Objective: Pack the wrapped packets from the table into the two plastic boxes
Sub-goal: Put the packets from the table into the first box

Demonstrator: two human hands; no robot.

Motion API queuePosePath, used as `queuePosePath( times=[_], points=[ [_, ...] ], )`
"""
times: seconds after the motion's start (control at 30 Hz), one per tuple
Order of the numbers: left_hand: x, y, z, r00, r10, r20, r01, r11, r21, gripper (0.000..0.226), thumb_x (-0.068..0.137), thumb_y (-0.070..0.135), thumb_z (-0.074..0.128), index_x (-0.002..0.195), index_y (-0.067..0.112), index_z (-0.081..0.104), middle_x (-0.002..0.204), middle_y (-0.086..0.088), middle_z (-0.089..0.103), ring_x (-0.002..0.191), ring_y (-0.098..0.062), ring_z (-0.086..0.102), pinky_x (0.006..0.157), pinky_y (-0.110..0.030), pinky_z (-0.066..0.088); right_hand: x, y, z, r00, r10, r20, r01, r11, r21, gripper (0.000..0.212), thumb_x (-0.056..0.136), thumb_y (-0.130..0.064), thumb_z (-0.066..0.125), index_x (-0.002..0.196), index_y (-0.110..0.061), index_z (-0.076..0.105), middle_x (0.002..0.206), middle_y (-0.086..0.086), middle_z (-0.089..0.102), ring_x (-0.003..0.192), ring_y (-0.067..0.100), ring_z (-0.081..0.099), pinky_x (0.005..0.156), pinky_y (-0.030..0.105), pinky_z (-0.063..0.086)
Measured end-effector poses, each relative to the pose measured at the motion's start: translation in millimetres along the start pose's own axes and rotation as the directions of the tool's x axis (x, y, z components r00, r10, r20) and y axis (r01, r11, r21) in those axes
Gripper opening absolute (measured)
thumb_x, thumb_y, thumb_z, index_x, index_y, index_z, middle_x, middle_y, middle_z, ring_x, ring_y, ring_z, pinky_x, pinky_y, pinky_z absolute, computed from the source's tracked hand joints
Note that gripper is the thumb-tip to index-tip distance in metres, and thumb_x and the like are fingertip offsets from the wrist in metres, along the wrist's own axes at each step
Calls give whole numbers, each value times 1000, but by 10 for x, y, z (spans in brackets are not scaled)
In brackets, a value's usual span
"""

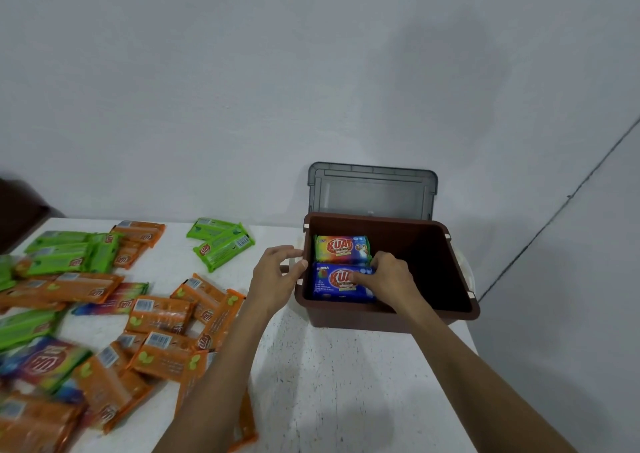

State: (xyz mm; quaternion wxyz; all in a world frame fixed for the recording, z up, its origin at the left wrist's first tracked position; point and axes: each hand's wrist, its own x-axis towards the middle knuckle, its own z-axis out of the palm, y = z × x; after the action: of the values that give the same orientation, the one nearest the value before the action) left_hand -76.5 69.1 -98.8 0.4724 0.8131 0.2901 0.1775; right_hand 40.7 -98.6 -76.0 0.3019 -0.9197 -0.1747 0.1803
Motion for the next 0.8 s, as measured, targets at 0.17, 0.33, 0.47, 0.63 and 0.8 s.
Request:
queuePosePath(
  times=[0.17, 0.33, 0.47, 0.63, 0.8],
  points=[
    [-1, -16, -2, 1000, 21, -6, -21, 1000, -15, 29, 92, 29, 61, 119, 18, 64, 137, -3, 48, 109, -12, 52, 80, -18, 44, 4, 38, 13, 1000, -27, -3, 27, 999, -26, 58, 84, -39, 73, 130, -12, 49, 130, 8, 60, 109, 18, 64, 80, 30, 55],
    [-27, -42, -45, 998, 50, 35, -49, 998, -28, 32, 94, 28, 59, 123, 17, 62, 137, 2, 48, 104, -11, 56, 71, -10, 45, -13, 19, 46, 995, -76, -67, 67, 990, -125, 58, 89, -45, 66, 134, -15, 46, 129, 6, 60, 109, 18, 64, 81, 32, 57],
    [-85, -159, -174, 996, 90, 0, -90, 996, -25, 26, 94, 24, 60, 119, 23, 65, 130, 12, 50, 99, -4, 58, 73, -3, 41, -51, -156, 81, 969, -173, -178, 134, 968, -213, 53, 92, -49, 60, 132, -16, 49, 123, 5, 60, 105, 17, 62, 76, 28, 55],
    [-146, -521, -491, 989, 35, -145, -33, 999, 15, 18, 95, 26, 56, 111, 27, 66, 123, 5, 55, 106, -7, 55, 82, -25, 47, -117, -498, 196, 933, -305, -190, 280, 949, -147, 36, 93, -42, 60, 121, -19, 55, 114, 1, 59, 101, 16, 59, 81, 35, 57],
    [-187, -938, -943, 977, -24, -210, 79, 964, 255, 23, 92, 21, 58, 113, 19, 68, 114, -7, 60, 102, -22, 59, 86, -32, 45, -108, -849, 505, 864, -471, -179, 451, 881, -144, 27, 92, -37, 57, 109, -18, 64, 100, 2, 62, 97, 22, 56, 79, 34, 43]
  ],
)
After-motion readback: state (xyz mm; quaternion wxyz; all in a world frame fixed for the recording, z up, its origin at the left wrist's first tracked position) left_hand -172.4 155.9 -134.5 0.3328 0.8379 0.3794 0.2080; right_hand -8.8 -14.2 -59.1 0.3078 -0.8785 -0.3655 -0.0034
